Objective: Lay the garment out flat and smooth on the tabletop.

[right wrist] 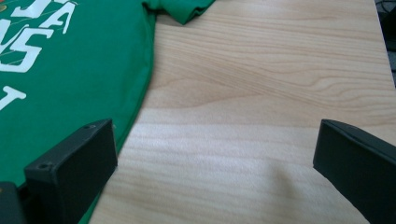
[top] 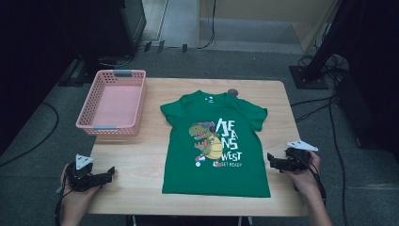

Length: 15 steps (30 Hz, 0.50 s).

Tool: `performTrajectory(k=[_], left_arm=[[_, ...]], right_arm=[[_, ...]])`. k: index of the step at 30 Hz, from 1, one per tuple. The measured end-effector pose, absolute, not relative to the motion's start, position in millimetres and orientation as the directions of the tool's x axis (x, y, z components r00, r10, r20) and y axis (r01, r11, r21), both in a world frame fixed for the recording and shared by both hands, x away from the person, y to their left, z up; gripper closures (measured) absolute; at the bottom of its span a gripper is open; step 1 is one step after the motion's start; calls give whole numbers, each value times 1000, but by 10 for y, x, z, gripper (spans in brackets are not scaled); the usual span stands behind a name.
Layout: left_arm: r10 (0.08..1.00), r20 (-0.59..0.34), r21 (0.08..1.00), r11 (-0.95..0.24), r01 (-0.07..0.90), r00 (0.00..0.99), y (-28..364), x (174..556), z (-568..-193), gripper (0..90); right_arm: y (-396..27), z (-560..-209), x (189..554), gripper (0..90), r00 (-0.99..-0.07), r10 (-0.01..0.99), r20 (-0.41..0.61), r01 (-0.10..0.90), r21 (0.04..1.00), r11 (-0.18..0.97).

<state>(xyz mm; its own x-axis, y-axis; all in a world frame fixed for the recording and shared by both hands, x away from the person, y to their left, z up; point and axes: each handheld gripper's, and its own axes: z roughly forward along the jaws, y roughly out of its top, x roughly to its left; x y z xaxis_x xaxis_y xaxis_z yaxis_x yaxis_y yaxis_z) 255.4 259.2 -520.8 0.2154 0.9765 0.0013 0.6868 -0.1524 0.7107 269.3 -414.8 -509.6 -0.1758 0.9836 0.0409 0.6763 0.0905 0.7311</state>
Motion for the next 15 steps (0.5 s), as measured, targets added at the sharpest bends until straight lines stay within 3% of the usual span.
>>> performTrajectory(k=[15], left_arm=[[977, 2, 710, -151, 687, 214, 2593, 2554, -5208, 0]], right_arm=[[-4302, -5168, 2488, 0, -143, 989, 49, 684, 726, 63]])
